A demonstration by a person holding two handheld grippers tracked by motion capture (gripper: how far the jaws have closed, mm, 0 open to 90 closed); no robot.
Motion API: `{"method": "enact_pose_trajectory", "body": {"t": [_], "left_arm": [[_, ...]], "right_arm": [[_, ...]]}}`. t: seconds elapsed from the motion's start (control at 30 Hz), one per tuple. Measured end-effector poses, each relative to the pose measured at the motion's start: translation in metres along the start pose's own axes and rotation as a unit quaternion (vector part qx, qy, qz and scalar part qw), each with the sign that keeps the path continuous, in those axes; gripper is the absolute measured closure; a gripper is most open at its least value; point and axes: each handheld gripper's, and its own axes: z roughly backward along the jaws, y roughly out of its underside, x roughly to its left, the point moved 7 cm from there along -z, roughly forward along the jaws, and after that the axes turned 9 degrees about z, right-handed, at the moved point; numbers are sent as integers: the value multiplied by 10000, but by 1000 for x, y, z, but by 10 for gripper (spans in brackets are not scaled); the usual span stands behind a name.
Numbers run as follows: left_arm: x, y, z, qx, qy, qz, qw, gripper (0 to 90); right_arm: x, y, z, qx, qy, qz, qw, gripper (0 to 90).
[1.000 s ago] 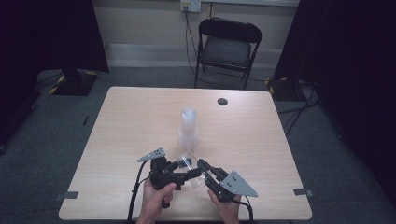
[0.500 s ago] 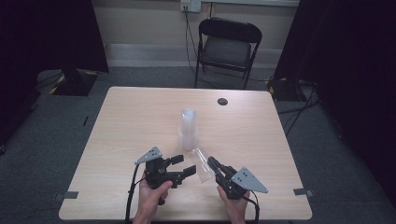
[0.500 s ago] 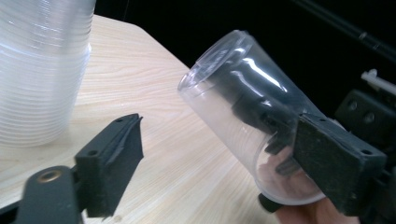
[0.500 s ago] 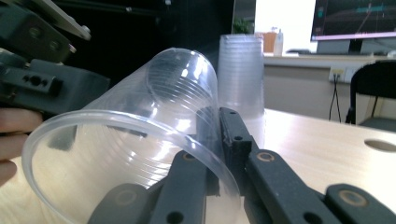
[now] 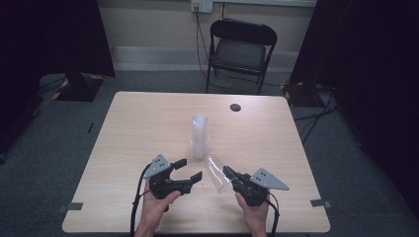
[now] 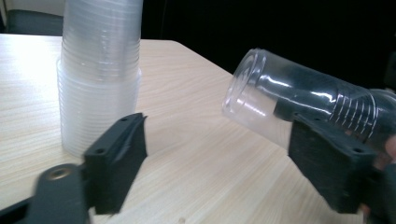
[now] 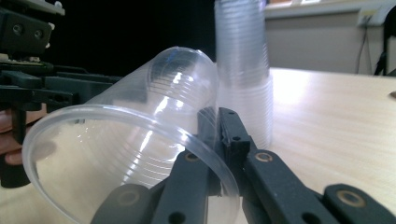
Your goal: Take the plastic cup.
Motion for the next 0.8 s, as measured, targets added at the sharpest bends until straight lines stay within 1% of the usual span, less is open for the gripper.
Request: {"method": "enact_pose_trajectory", "body": {"t": [0.03, 0.07, 0.13, 0.2, 0.23, 0.27, 0.3, 0.33, 0.37, 0.4, 0.47, 0.5, 0.53, 0.6, 0.67, 0.7, 0.73, 0.77, 0.8], "left_arm": [[1, 0, 1, -27, -39, -53, 10000, 217], [2, 1, 2, 16, -76, -149, 9999, 218], [2, 3, 3, 87, -79, -315, 9994, 214], [0, 6, 3, 175, 65, -371, 9991, 212], [0, 7, 2, 203, 75, -402, 9990, 195], [0, 7, 2, 186, 17, -475, 9987, 156], [0, 7, 2, 186, 17, -475, 9987, 155], [-1, 7, 2, 123, 8, -646, 9978, 164], [-1, 7, 2, 123, 8, -646, 9978, 156], [-3, 7, 2, 119, 63, -747, 9971, 157], [-5, 8, 2, 133, 97, -872, 9961, 156], [-5, 8, 2, 133, 97, -872, 9961, 160], [-5, 10, 1, 246, 35, -1005, 9946, 161], [-5, 13, -1, 400, -75, -1245, 9914, 164], [-6, 16, -3, 548, -106, -1451, 9878, 166], [-6, 16, -3, 548, -106, -1451, 9878, 166], [-9, 17, -5, 595, -83, -1629, 9848, 165], [-10, 17, -5, 637, -63, -1665, 9840, 164], [-11, 18, -6, 673, -76, -1759, 9821, 162]], "right_arm": [[0, 0, -1, 81, -25, -32, 10000, 889], [1, 0, -2, 169, -64, -63, 9998, 890], [1, 0, -5, 280, -111, -90, 9995, 892], [2, -1, -6, 407, -149, -54, 9990, 891], [3, -2, -7, 457, -165, -39, 9988, 891], [2, -2, -8, 515, -165, -18, 9985, 890], [2, -3, -8, 558, -169, -27, 9983, 890], [1, -3, -9, 600, -185, -49, 9980, 890], [1, -3, -9, 654, -198, -48, 9977, 890], [0, -4, -9, 705, -209, -65, 9973, 889], [-1, -4, -9, 816, -269, -111, 9962, 890], [-1, -3, -10, 888, -272, -118, 9956, 891], [-2, -3, -10, 981, -283, -135, 9947, 891], [-3, -2, -11, 1112, -321, -174, 9931, 894], [-2, -1, -12, 1292, -405, -200, 9906, 894], [-2, 0, -13, 1378, -441, -220, 9892, 894], [-2, 0, -14, 1441, -475, -252, 9881, 893], [-1, 1, -15, 1523, -502, -246, 9867, 893], [-1, 1, -16, 1594, -546, -249, 9854, 893]]}}
